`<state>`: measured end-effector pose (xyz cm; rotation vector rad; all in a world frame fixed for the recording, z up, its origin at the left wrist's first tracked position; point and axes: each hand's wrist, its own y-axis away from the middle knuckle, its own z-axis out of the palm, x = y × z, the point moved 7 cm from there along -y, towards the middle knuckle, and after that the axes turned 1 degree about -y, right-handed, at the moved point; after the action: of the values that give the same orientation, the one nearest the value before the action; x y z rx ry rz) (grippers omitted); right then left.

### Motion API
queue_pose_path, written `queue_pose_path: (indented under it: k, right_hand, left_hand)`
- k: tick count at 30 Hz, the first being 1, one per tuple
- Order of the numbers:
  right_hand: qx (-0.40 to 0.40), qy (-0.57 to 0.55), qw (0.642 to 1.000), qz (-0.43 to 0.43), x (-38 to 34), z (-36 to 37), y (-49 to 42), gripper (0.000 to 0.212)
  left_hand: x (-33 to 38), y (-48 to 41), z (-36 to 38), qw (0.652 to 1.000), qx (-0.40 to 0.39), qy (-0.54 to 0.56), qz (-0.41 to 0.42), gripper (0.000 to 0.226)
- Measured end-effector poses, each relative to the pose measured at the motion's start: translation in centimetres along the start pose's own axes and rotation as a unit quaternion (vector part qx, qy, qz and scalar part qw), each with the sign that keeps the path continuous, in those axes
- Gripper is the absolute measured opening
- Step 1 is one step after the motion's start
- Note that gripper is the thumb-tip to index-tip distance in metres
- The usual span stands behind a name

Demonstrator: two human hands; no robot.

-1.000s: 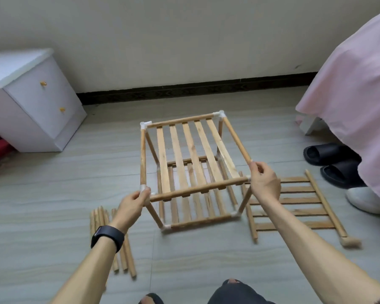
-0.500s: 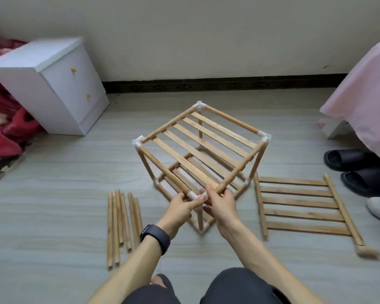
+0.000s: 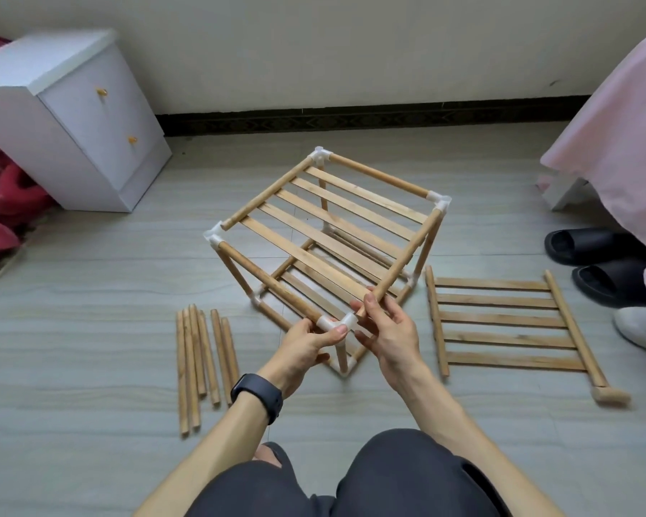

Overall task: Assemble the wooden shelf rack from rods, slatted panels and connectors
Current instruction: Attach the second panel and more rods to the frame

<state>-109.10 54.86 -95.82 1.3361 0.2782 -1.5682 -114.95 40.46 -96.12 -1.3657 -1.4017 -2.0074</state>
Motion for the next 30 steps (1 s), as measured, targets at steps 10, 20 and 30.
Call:
queue_pose_path:
  k: [10, 20, 30]
  right_hand:
    - [0.005, -0.002, 1.0, -0.014, -0.1, 1.0, -0.5, 0.02]
    - [0.028, 0.076, 0.995, -0.054, -0.5, 1.7, -0.3, 0.024]
    - [0.052, 0.057, 0.996, -0.043, -0.8, 1.6, -0.4, 0.018]
  left_hand:
    - [-0.1, 0.6, 0.9, 1.0, -0.029, -0.002, 0.001, 0.061]
    - [-0.2, 0.9, 0.1, 1.0, -0.027, -0.015, 0.007, 0.038]
    - [-0.6, 0.8, -0.1, 0.998, -0.044, 0.052, 0.0, 0.026]
